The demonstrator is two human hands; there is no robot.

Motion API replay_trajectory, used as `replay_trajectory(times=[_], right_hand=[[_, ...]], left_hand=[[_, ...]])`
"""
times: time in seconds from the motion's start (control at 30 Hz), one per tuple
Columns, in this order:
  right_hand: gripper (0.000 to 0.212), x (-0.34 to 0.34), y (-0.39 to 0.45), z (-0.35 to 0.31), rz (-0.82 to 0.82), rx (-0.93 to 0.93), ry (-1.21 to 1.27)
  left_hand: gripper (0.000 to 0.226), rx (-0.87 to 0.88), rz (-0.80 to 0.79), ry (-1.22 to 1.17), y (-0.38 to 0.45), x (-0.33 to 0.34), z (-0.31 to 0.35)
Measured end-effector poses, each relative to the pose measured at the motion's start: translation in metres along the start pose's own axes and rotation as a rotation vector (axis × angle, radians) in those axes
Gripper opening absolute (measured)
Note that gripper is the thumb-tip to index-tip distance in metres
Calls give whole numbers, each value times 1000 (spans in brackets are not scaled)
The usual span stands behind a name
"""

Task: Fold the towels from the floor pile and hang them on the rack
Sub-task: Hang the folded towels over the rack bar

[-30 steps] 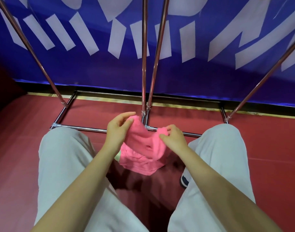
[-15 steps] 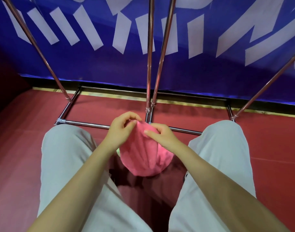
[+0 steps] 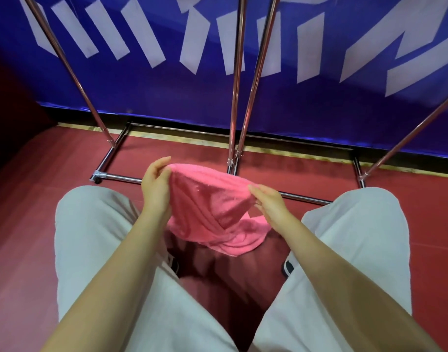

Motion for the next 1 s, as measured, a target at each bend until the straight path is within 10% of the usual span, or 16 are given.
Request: replay_trajectory(times=[0.2, 0.53, 1.0], right_hand=[[19, -13, -19, -52, 359, -333, -406], [15, 13, -46, -77, 127, -587, -519], [8, 18, -43, -60, 114, -524, -574]], left_hand=[[37, -181, -122, 285, -17, 16, -38], [29, -237, -505, 48, -74, 76, -47], [17, -233, -407, -204, -74, 77, -38]])
Point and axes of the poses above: each hand's wrist, its own y-axis towards the middle knuckle, its own x-axis out of the palm, z = x × y, the point moved 6 cm from there along y, towards the middle knuckle, and after that the axes turned 14 degrees about -y, right-handed, at the moved point
